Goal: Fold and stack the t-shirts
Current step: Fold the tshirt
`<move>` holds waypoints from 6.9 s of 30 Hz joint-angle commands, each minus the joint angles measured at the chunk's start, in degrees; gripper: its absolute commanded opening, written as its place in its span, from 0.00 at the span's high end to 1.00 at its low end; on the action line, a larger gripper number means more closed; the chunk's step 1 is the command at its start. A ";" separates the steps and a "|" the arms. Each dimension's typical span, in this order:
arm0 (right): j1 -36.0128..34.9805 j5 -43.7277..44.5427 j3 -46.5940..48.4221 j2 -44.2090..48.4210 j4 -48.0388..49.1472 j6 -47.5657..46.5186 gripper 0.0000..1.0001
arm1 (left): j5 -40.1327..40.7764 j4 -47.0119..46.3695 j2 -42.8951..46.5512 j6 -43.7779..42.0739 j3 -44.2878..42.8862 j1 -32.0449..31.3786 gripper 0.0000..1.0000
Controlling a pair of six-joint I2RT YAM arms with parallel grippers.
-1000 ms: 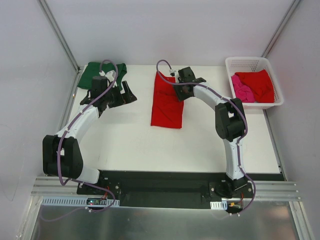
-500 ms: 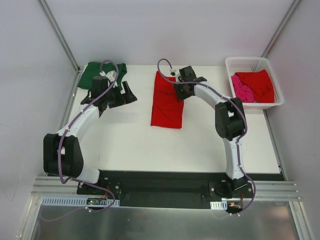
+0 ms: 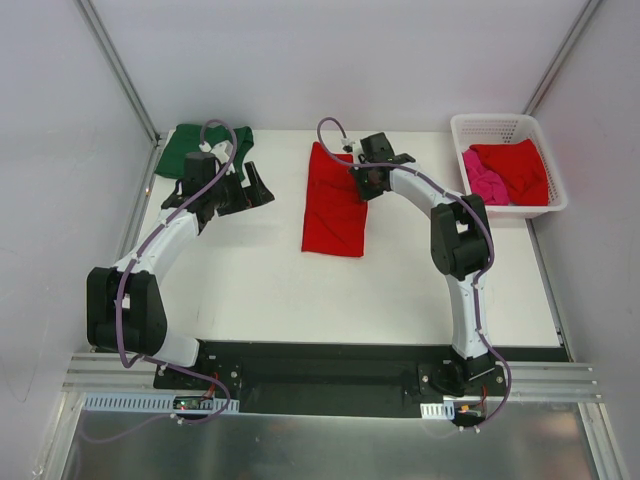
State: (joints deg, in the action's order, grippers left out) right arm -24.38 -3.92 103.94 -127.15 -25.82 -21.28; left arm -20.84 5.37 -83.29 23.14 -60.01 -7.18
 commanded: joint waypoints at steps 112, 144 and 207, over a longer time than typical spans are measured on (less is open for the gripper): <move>-0.23 24.32 5.76 2.25 7.02 -1.50 0.48 | -5.71 -19.52 -24.56 9.56 0.86 -20.15 1.00; -5.15 -0.29 -47.34 43.05 6.31 32.09 0.47 | -7.02 -21.80 -25.08 10.00 0.68 -20.94 1.00; -2.78 -3.37 -35.83 24.76 11.41 27.70 0.77 | -4.56 -21.27 -27.81 9.12 1.12 -20.68 1.00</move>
State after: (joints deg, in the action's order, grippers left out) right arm -27.46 -6.20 65.69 -102.08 -15.57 6.92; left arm -26.94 -16.84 -111.48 33.65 -59.57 -27.77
